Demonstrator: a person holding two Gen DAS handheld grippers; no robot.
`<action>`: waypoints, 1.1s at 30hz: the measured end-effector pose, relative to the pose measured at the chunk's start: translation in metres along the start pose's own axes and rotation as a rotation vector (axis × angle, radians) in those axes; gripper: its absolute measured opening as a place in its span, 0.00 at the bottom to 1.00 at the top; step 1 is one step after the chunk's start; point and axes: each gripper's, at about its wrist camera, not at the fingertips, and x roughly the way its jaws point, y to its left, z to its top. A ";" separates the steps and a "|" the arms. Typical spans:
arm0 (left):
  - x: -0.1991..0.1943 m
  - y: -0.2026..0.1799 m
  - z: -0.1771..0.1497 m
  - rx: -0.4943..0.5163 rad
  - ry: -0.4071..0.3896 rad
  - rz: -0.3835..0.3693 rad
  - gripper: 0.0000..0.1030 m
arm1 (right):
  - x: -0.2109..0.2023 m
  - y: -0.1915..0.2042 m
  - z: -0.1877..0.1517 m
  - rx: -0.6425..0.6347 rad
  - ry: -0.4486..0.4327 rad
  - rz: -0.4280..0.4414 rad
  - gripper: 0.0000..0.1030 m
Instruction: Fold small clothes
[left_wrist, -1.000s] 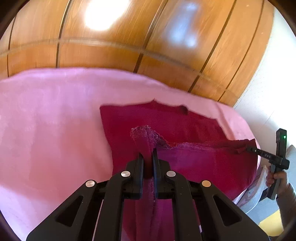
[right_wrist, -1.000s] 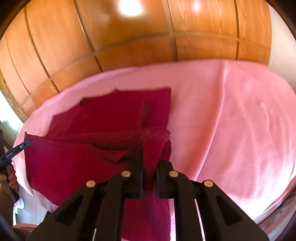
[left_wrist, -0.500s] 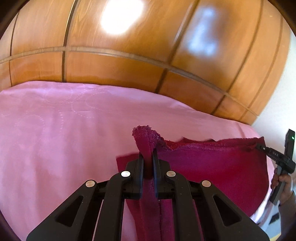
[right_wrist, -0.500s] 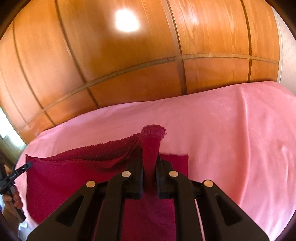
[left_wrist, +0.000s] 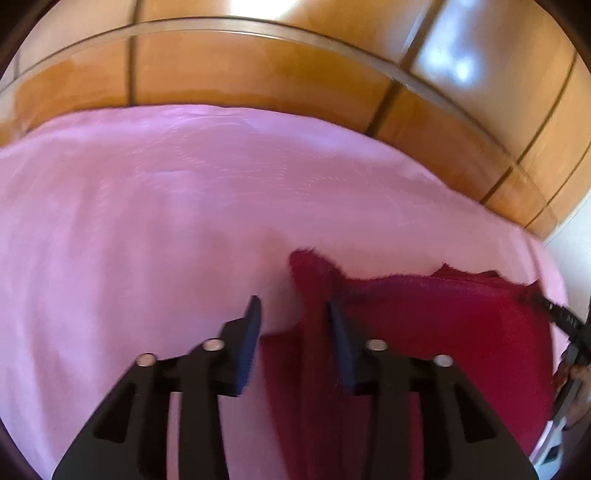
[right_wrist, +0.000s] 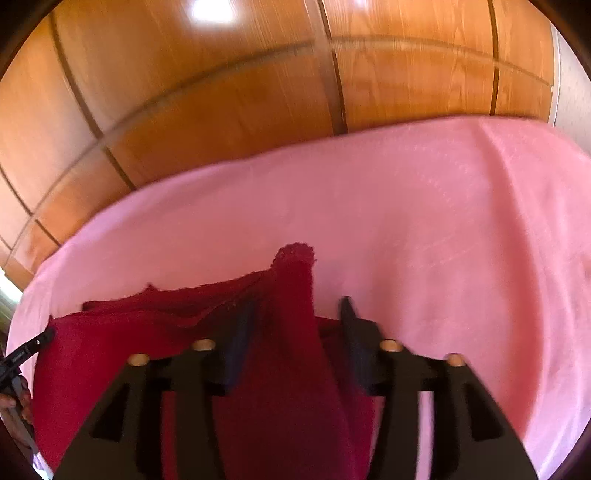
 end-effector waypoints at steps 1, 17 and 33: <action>-0.008 0.004 -0.005 -0.013 0.001 -0.026 0.38 | -0.009 -0.001 -0.003 0.001 0.000 0.019 0.59; -0.109 0.015 -0.165 -0.050 0.061 -0.331 0.58 | -0.103 -0.041 -0.148 0.142 0.125 0.249 0.51; -0.101 0.005 -0.157 0.030 0.096 -0.195 0.20 | -0.101 -0.035 -0.151 0.113 0.121 0.159 0.16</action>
